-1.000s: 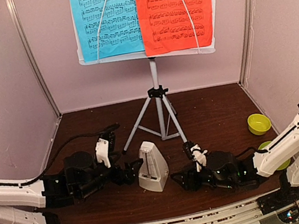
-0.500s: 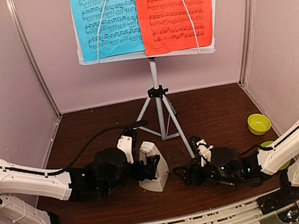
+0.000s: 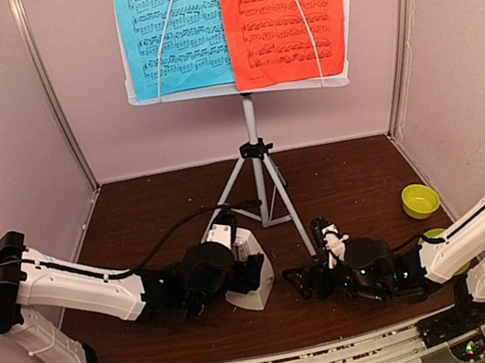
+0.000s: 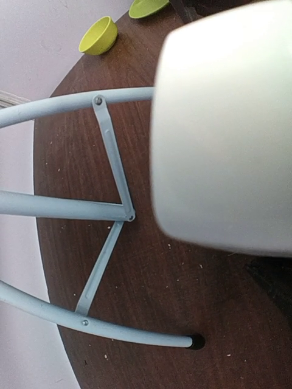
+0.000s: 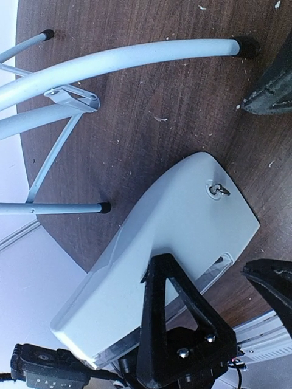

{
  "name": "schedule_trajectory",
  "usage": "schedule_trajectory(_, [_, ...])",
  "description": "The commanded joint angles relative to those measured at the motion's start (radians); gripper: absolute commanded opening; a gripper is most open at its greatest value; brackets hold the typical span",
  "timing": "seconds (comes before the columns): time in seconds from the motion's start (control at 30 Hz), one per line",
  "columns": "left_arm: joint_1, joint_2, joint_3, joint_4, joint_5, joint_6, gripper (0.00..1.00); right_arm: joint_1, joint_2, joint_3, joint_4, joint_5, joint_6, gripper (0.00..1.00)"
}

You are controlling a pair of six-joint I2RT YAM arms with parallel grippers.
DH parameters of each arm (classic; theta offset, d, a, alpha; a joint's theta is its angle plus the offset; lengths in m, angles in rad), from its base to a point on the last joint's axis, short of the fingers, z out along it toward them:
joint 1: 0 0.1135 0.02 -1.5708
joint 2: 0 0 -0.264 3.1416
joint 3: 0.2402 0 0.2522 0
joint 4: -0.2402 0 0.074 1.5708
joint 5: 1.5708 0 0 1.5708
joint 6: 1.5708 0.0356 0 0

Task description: Set up the instrument practice props

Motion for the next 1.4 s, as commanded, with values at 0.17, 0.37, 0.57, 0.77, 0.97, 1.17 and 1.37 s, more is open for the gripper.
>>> schedule_trajectory(0.17, [-0.029, -0.099, 0.011, 0.012, -0.064, 0.061, 0.55, -0.009, 0.019, -0.004, 0.021, 0.009, 0.019, 0.78])
schedule_trajectory(0.37, [-0.049, -0.181, 0.033, 0.009, -0.126, 0.168, 0.35, -0.008, 0.063, 0.035, 0.056, -0.027, 0.036, 0.71])
schedule_trajectory(0.57, [-0.078, -0.201, 0.112, -0.095, -0.184, 0.200, 0.27, 0.027, 0.136, 0.110, 0.103, -0.034, 0.062, 0.69])
schedule_trajectory(0.77, [-0.113, -0.218, 0.131, -0.092, -0.198, 0.225, 0.26, 0.038, 0.168, 0.144, 0.107, -0.027, 0.061, 0.66])
schedule_trajectory(0.97, [-0.135, -0.257, 0.112, -0.026, -0.171, 0.260, 0.22, 0.037, 0.159, 0.156, 0.044, 0.017, 0.060, 0.55])
schedule_trajectory(1.17, [-0.140, -0.278, 0.095, -0.001, -0.146, 0.274, 0.20, 0.036, 0.138, 0.148, 0.036, 0.039, 0.048, 0.36])
schedule_trajectory(1.37, [-0.142, -0.280, 0.088, 0.008, -0.121, 0.284, 0.19, 0.037, 0.107, 0.158, 0.019, 0.042, 0.008, 0.36])
